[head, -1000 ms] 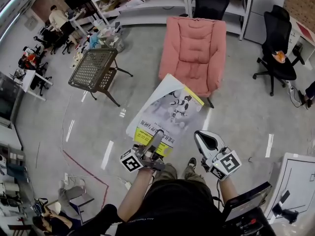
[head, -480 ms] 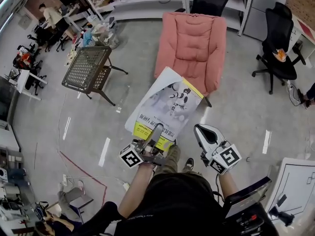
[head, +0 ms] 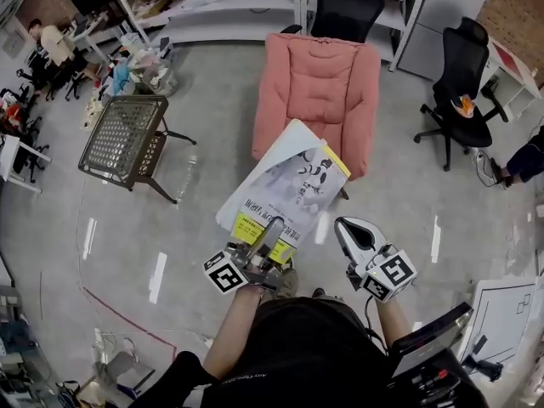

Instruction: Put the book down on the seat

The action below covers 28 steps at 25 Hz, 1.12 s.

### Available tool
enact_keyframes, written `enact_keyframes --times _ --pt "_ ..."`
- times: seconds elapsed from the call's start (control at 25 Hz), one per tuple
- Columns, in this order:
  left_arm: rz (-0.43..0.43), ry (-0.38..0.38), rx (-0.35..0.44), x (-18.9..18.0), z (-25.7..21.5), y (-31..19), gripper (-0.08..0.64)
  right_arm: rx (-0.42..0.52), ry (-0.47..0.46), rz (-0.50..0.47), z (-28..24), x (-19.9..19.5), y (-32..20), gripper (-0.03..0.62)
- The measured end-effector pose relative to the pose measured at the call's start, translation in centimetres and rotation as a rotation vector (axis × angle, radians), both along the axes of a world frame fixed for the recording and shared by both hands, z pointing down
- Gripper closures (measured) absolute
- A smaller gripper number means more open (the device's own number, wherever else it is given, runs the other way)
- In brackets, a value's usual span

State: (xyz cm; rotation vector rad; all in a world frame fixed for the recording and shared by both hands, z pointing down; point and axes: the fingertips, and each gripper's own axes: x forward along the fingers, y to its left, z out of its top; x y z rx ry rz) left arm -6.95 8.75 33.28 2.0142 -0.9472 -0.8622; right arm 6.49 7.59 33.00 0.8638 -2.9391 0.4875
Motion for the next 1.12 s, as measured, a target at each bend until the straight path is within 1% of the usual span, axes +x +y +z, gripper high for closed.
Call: enact_keyframes --times 0.16,0.32,0.44,0.52,0.64,0.76,0.92,1.0,1.12 --pt "0.044 -0.006 -0.011 -2.2 1.4 -1.5 0.488 -0.020 0.039 0.015 1.3 -2.3 -1.8 0.581" --pt "0.075 0.026 -0.039 -4.4 2.9 -4.0 0.488 -0.033 0.080 0.013 2.2 -4.5 -4.0 0.581" --pt "0.090 0.024 -0.049 -4.7 4.1 -4.4 0.488 -0.045 0.089 0.027 3.1 -4.5 -4.8 0.581" --pt "0.105 0.018 -0.044 -4.7 4.6 -4.8 0.488 -0.037 0.099 0.034 3.5 -4.3 -5.7 0.581" --pt "0.129 0.004 -0.038 -4.4 5.0 -6.4 0.488 -0.025 0.104 0.048 3.7 -3.6 -8.4 0.581" --pt "0.151 -0.025 -0.056 -3.8 5.9 -9.0 0.488 -0.033 0.096 0.066 4.5 -2.5 -12.7 0.581" --pt "0.171 -0.057 -0.122 -2.8 7.8 -15.2 0.488 -0.073 0.071 0.087 6.3 -1.1 -21.4 0.580" --pt "0.180 -0.088 -0.144 -2.4 8.6 -17.8 0.488 -0.087 0.068 0.068 7.2 -1.0 -24.9 0.557" --pt "0.215 -0.164 -0.133 -1.2 9.1 -21.3 0.488 -0.087 0.067 0.027 8.2 -0.3 -29.7 0.517"
